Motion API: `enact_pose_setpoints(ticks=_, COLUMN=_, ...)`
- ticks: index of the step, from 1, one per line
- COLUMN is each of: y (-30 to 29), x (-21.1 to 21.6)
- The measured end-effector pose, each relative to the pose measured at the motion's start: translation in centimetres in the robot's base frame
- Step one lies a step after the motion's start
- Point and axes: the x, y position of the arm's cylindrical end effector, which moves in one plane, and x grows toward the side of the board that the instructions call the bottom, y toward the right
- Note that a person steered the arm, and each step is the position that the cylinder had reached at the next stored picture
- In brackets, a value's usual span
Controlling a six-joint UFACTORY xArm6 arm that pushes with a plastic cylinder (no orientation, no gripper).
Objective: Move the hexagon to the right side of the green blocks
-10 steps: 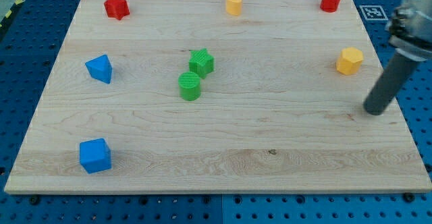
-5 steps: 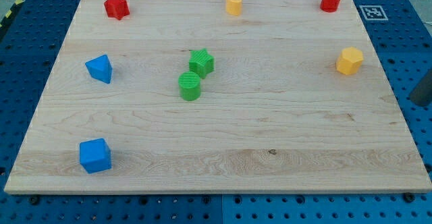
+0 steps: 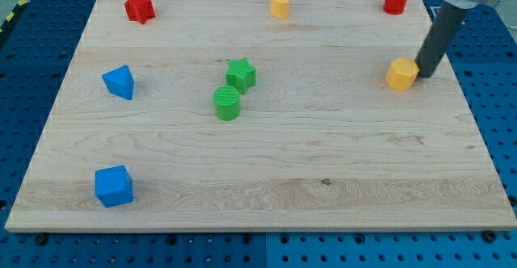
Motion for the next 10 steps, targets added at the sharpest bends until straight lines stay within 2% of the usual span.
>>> enact_pose_setpoints(ticks=1, y=-1.7, x=0.0)
enact_pose_setpoints(ticks=3, y=-4.4, x=-3.4)
enact_pose_setpoints(ticks=10, y=-4.8, x=-2.9)
